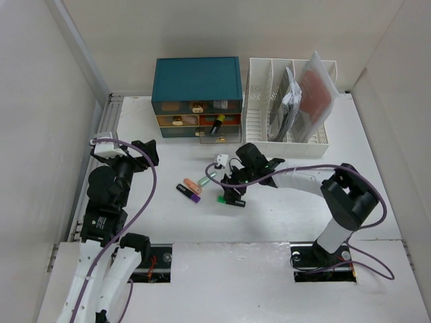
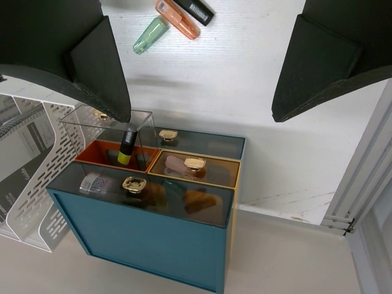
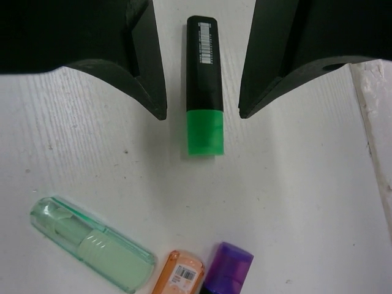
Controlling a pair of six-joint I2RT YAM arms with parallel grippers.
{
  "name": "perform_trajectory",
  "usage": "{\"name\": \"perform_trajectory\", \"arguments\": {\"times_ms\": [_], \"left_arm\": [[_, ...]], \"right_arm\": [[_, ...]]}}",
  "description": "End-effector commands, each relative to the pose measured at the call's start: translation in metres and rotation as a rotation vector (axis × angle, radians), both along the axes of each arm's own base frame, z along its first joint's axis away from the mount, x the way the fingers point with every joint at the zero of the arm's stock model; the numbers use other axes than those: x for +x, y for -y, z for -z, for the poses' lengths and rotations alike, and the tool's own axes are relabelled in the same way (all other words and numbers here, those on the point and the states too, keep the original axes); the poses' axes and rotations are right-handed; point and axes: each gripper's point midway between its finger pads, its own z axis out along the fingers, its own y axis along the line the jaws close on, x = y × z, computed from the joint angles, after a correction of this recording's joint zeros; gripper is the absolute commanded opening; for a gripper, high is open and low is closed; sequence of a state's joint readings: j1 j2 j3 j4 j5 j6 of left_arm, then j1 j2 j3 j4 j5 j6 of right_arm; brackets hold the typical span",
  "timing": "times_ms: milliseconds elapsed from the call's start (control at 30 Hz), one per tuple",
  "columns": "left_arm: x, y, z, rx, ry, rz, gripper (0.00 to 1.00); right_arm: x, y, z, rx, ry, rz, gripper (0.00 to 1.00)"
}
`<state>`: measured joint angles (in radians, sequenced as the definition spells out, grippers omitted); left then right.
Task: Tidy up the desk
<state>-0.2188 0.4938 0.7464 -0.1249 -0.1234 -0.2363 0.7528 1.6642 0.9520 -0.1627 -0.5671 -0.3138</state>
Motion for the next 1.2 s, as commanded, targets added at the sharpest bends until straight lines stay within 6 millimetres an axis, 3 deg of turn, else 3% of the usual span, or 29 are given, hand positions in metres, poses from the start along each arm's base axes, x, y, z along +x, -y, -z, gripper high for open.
{"name": "perform_trajectory", "arguments": {"times_ms": [0,267,667,800,1033,1167], "left_arm": [[-0.001,0.002,-0.010,0.003,0.042,0.015,1.00],[-0.003,0.002,-0.012,0.001,0.051,0.015,1.00],[-0.005,0.001,-0.014,-0.001,0.060,0.015,1.00],[-0.005,0.001,-0.014,-0.001,0.060,0.015,1.00],[-0.005,0.001,-0.014,-0.001,0.060,0.015,1.00],[-0.005,0.001,-0.014,-0.001,0.060,0.015,1.00]], "right_arm": [[-0.005,-0.011,0.009,0.007,0.008,-0.026,0.56],[-0.021,-0.029,0.015,-0.031,0.068,-0.094,0.56],[0.003,-0.028,0.029,-0.107,0.096,0.013,0.58],[0.003,-0.029,0.039,-0.132,0.094,0.014,0.58],[0.012,-0.034,0.039,-0.150,0.133,0.029,0.58],[0.020,-0.038,0.026,-0.160,0.172,0.006,0.62]]}}
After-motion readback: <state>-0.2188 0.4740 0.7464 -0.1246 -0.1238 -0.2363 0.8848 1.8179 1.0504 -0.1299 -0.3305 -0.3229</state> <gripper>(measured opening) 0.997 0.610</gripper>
